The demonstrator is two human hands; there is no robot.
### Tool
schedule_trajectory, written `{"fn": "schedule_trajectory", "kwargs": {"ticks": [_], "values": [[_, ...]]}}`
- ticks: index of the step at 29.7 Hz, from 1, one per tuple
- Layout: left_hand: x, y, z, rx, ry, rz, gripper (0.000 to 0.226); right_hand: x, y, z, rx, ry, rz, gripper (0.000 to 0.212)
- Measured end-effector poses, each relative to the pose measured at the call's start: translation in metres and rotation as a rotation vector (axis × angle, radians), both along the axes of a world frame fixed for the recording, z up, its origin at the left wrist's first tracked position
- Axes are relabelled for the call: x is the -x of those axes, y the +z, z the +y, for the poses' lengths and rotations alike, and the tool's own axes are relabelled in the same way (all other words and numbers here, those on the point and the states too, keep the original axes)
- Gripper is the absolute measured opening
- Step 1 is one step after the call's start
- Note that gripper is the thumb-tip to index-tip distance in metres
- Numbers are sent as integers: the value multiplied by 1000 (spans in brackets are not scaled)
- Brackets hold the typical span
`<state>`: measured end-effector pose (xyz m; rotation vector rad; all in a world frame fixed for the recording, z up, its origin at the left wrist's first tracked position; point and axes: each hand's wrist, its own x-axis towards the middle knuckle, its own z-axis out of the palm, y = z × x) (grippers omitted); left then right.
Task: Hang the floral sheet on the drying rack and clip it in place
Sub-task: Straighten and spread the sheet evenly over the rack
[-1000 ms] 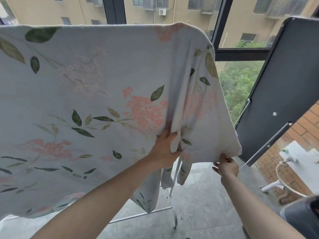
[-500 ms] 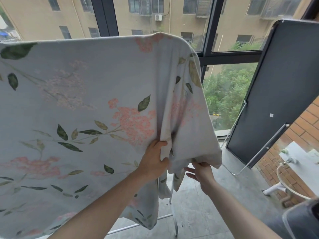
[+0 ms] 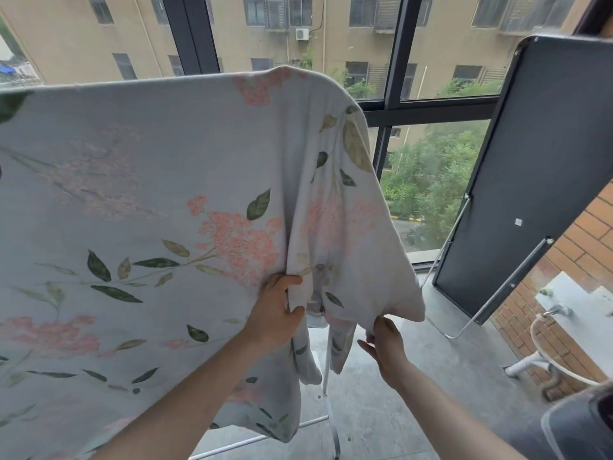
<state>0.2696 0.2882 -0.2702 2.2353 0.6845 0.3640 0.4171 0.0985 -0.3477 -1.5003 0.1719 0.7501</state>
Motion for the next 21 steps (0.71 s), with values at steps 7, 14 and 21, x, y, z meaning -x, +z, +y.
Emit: {"fn": "schedule_trajectory", "kwargs": {"ticks": [7, 14, 21], "values": [[-3, 0, 2, -27, 11, -1, 48, 6, -19, -2, 409, 191, -433, 38], [9, -11, 8, -24, 28, 10, 47, -17, -34, 15, 500, 176, -386, 27], [25, -13, 13, -58, 15, 2, 48, -23, -66, 35, 658, 306, -356, 19]]}}
